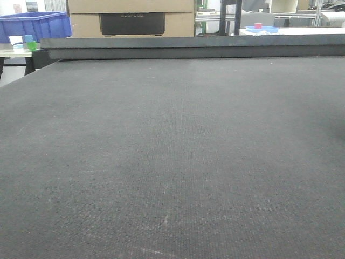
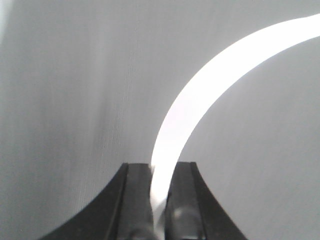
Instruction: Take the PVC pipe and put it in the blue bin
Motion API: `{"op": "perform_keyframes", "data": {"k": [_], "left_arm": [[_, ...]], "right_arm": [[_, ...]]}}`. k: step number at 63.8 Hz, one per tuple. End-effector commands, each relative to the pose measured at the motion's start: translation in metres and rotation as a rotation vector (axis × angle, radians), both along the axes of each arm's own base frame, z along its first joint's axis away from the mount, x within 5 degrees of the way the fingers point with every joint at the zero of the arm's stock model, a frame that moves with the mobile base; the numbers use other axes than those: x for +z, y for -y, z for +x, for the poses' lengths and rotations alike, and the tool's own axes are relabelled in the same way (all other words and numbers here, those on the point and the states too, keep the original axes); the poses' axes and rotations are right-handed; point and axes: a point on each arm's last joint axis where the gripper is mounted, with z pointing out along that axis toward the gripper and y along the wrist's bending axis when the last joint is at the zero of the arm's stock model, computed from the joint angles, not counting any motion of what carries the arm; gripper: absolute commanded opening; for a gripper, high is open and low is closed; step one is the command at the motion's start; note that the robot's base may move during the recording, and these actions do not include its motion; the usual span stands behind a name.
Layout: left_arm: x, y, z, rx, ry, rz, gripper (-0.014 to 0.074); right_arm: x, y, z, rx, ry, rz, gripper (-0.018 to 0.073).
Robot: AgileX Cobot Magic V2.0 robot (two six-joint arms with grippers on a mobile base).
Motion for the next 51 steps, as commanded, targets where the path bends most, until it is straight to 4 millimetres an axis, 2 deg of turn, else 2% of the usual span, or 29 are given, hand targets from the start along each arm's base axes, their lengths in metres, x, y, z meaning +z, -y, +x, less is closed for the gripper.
{"op": "perform_keyframes", "data": {"k": [1,7,14,20,26,30,43,51], "left_arm": [[0.005,0.001,-0.016,0.013,0.140,-0.027,-0.0111],[0.000,0.000,-0.034,0.022,0.248,-0.028,-0.0111],[-0.017,-0.001,-0.056,0.033,0.331,-0.028,-0.0111],[-0.033,-0.001,-0.078,0.037,0.357,-0.029,-0.0111],[-0.038,-0.001,-0.098,0.036,0.375,-0.029,-0.0111],[-0.036,-0.001,-0.112,0.035,0.412,-0.030,-0.0111],[-0.011,-0.001,-0.146,0.035,0.610,-0.030,-0.0111],[-0.005,-0.001,-0.158,0.033,0.666,-0.021,-0.0111]], "right_arm": [[0.008,-0.002,-0.011,0.003,0.136,-0.059,-0.0169],[-0.001,-0.006,-0.027,-0.007,0.239,-0.088,-0.0169],[-0.011,-0.011,-0.049,-0.018,0.346,-0.118,-0.0169],[-0.021,-0.016,-0.070,-0.022,0.406,-0.134,-0.0169],[-0.024,-0.022,-0.089,-0.023,0.453,-0.147,-0.0169],[-0.022,-0.025,-0.102,-0.021,0.475,-0.152,-0.0169],[-0.010,-0.032,-0.127,-0.022,0.587,-0.182,-0.0169],[-0.006,-0.034,-0.136,-0.023,0.630,-0.193,-0.0169]]}}
